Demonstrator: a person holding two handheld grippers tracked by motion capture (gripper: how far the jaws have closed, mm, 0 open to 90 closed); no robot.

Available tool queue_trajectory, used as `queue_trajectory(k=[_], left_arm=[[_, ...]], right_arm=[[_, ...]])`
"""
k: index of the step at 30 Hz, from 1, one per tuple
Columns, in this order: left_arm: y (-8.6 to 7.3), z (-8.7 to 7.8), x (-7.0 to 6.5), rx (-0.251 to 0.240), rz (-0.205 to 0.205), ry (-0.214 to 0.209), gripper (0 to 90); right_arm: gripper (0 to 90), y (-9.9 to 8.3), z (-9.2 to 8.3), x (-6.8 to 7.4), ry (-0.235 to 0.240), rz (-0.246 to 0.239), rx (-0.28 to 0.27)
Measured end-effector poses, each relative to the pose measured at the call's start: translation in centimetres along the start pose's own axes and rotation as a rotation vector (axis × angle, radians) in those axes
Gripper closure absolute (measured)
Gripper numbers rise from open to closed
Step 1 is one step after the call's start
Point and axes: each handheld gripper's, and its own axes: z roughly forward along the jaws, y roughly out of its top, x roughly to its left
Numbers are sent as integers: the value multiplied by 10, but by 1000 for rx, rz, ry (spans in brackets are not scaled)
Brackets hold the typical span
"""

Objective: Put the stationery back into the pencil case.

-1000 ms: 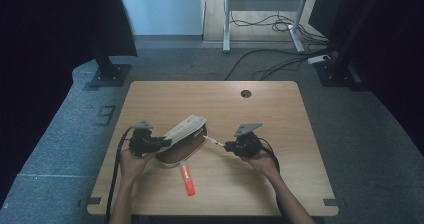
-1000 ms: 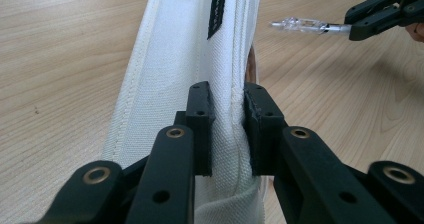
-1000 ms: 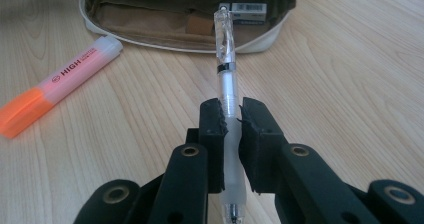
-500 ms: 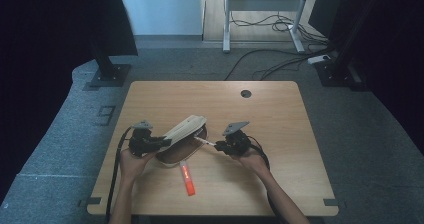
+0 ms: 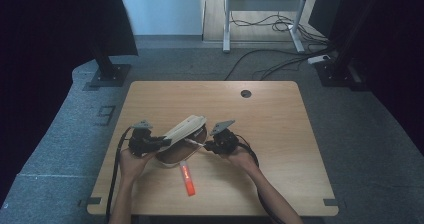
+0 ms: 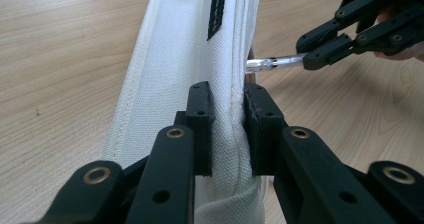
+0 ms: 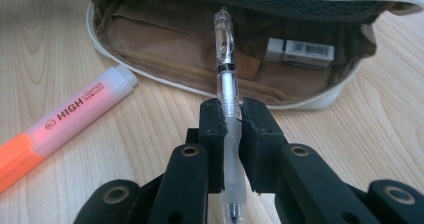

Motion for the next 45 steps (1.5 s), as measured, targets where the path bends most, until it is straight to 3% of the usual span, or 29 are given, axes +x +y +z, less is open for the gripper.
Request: queue_trajectory(k=[15, 34, 41, 45], left_arm=[[0, 0, 0, -1, 1, -2, 756], [1, 0, -1, 4, 3, -1, 755], [0, 0, 0, 1, 0, -5, 754], [0, 0, 0, 0, -1, -5, 754]], right_arm=[[785, 18, 27, 6, 10, -46, 22], [780, 34, 59, 6, 23, -46, 40], [766, 32, 62, 4, 26, -33, 38], [706, 33, 58, 3, 24, -28, 33]])
